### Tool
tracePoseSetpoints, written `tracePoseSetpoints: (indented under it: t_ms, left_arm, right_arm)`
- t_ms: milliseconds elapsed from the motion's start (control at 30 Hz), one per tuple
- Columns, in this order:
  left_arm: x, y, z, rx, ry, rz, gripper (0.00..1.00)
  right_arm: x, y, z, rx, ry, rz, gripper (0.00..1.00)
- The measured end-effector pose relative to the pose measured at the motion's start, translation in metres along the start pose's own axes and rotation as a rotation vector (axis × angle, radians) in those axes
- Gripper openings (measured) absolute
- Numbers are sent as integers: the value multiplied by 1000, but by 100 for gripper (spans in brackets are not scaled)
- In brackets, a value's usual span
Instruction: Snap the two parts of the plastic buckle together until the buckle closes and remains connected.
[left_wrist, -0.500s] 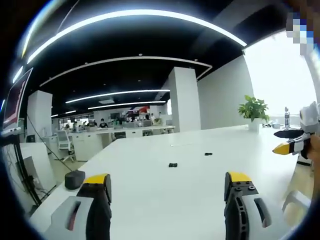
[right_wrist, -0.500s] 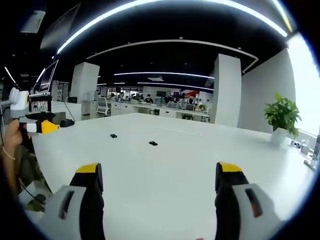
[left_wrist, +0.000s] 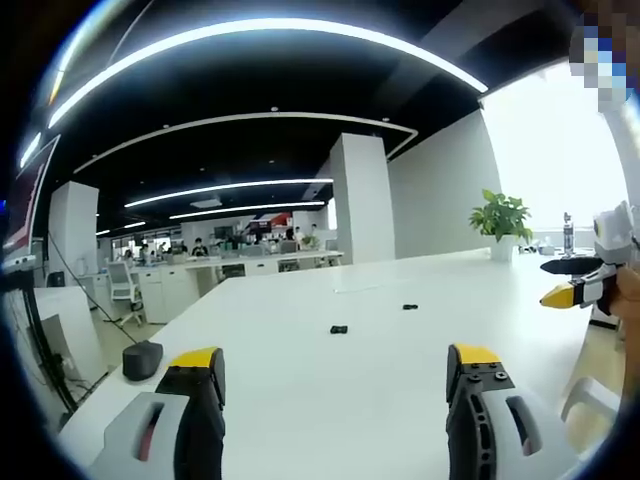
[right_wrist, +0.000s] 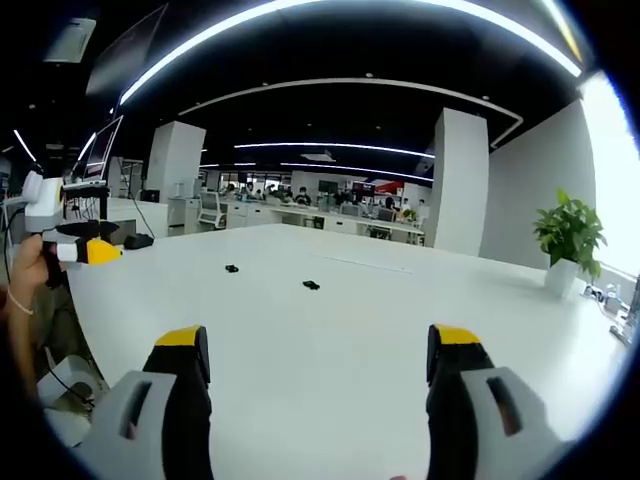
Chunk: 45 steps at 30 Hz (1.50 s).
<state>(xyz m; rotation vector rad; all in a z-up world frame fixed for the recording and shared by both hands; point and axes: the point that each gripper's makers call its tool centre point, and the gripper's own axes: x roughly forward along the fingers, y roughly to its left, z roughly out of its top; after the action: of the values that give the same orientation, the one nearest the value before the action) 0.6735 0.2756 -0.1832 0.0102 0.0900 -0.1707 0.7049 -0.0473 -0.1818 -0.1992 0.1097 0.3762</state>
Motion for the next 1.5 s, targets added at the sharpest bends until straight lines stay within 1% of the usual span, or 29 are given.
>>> tracePoseSetpoints:
  t_ms: [167,333,500,667,900,1067,1167,1300,1500]
  left_arm:
    - [4,-7,-2,-4,-7,-24,93]
    - [7,-13,-3,-9,-9,-45,92]
    - [7,-16,-3,-12,-14,-51,92]
    - [10,-18,-4,-19,-16,-50,89]
    - [16,-28,-6,-16,-7,-78,89]
    - [21,-35,-6,-21,-7,-99,89]
    - [23,-35,-7,-22,-5,-104,88]
    - [26,-31,-10,-31,1,-103,87]
    - [29,-30,-13,-36,4,-104,86]
  right_arm:
    - [2,1,-3,7,7,8,90]
    - [1,4,0,12,-5,14,90]
    - [0,6,1,9,-10,20,90]
    - [-1,5,1,12,-16,19,90]
    - [-1,1,-2,25,-17,16,90]
    - [0,1,-5,40,-24,42,88]
    - [0,0,-6,50,-26,43,87]
    - [2,0,-8,53,-20,42,87]
    - [7,8,-5,66,-38,78,87]
